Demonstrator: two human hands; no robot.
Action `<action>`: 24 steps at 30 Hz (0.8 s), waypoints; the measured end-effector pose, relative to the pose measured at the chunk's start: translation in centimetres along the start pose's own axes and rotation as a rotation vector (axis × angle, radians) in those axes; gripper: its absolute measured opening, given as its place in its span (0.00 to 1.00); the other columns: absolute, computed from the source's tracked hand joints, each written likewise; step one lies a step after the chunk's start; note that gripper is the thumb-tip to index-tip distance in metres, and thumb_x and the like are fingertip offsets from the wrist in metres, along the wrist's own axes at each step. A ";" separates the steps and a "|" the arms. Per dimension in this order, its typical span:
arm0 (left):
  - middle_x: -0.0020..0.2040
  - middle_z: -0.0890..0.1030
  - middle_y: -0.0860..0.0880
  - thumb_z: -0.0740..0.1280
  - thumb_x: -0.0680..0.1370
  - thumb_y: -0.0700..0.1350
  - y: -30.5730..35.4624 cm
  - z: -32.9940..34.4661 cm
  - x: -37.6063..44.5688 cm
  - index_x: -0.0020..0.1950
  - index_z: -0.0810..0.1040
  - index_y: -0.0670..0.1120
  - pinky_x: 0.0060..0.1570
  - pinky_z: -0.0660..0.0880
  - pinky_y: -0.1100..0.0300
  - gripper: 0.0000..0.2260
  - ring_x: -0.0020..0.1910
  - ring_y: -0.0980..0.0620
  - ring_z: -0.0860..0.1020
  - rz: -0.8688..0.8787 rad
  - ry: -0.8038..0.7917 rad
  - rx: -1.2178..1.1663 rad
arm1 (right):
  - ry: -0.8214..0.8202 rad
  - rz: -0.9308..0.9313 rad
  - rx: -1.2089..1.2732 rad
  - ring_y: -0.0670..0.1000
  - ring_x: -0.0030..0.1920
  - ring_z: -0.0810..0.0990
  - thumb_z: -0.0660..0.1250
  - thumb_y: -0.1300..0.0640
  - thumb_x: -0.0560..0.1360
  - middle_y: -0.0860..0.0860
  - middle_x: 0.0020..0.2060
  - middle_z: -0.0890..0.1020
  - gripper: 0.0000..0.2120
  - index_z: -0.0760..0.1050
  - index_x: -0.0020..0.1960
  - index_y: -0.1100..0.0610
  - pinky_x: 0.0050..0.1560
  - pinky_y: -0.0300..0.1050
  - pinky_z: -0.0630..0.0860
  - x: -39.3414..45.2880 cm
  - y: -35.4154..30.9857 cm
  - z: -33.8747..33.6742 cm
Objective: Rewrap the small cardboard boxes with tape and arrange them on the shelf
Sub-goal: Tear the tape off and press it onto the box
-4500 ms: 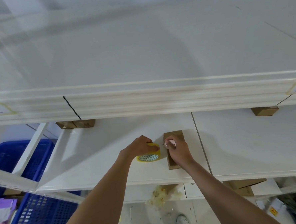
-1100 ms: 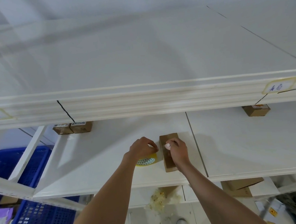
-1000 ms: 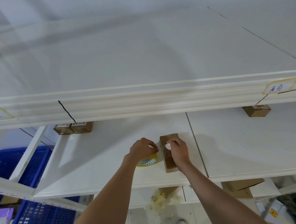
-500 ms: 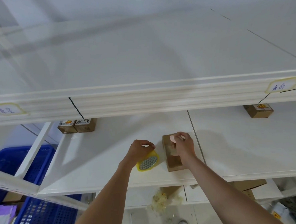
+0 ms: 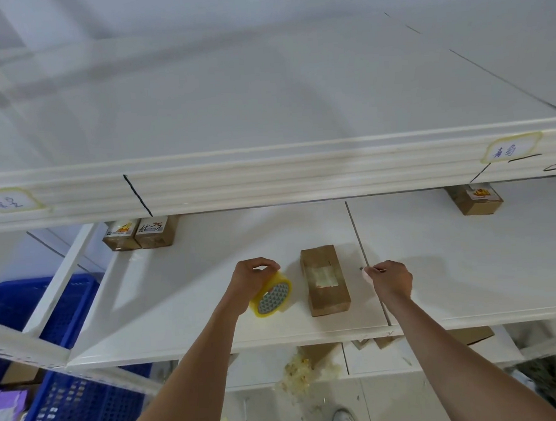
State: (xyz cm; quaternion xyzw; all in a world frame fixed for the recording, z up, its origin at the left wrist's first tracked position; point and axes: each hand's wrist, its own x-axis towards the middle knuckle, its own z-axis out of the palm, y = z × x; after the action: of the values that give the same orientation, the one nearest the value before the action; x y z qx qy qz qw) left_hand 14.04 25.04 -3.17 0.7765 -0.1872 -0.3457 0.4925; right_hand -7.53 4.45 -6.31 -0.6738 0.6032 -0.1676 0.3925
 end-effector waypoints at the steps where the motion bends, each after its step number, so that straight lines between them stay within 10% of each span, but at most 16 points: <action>1: 0.46 0.86 0.51 0.70 0.79 0.43 0.0 0.0 0.0 0.43 0.87 0.51 0.42 0.81 0.57 0.08 0.42 0.48 0.83 0.001 0.002 -0.005 | -0.011 -0.008 -0.069 0.51 0.37 0.77 0.72 0.54 0.76 0.50 0.34 0.80 0.09 0.82 0.42 0.59 0.31 0.38 0.67 0.2 0.2 0.2; 9: 0.45 0.86 0.50 0.69 0.80 0.42 0.8 0.0 -1.2 0.46 0.87 0.50 0.34 0.77 0.63 0.08 0.37 0.50 0.82 -0.001 0.025 -0.055 | 0.027 -0.010 -0.404 0.56 0.40 0.81 0.68 0.51 0.78 0.53 0.36 0.81 0.12 0.81 0.42 0.59 0.45 0.47 0.79 1.0 1.8 0.2; 16: 0.44 0.85 0.48 0.72 0.78 0.44 -0.2 -0.9 -2.4 0.48 0.87 0.47 0.33 0.76 0.63 0.04 0.35 0.49 0.81 -0.022 0.065 -0.161 | 0.205 -0.145 -0.216 0.59 0.49 0.82 0.65 0.55 0.80 0.58 0.49 0.82 0.10 0.78 0.55 0.62 0.50 0.51 0.78 -1.8 -1.9 1.6; 24: 0.41 0.85 0.50 0.73 0.78 0.42 -1.6 -2.5 -4.7 0.48 0.86 0.43 0.34 0.78 0.63 0.03 0.32 0.53 0.81 -0.020 0.092 -0.270 | -0.596 -0.460 -0.162 0.49 0.43 0.81 0.69 0.48 0.78 0.50 0.41 0.84 0.13 0.84 0.46 0.57 0.43 0.45 0.75 -10.5 -10.4 8.4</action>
State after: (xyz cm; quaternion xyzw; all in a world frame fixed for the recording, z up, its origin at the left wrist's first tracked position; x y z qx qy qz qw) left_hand 12.52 30.32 -2.29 0.7200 -0.1085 -0.3369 0.5970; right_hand 3.14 16.76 -1.41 -0.8395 0.3070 -0.0001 0.4483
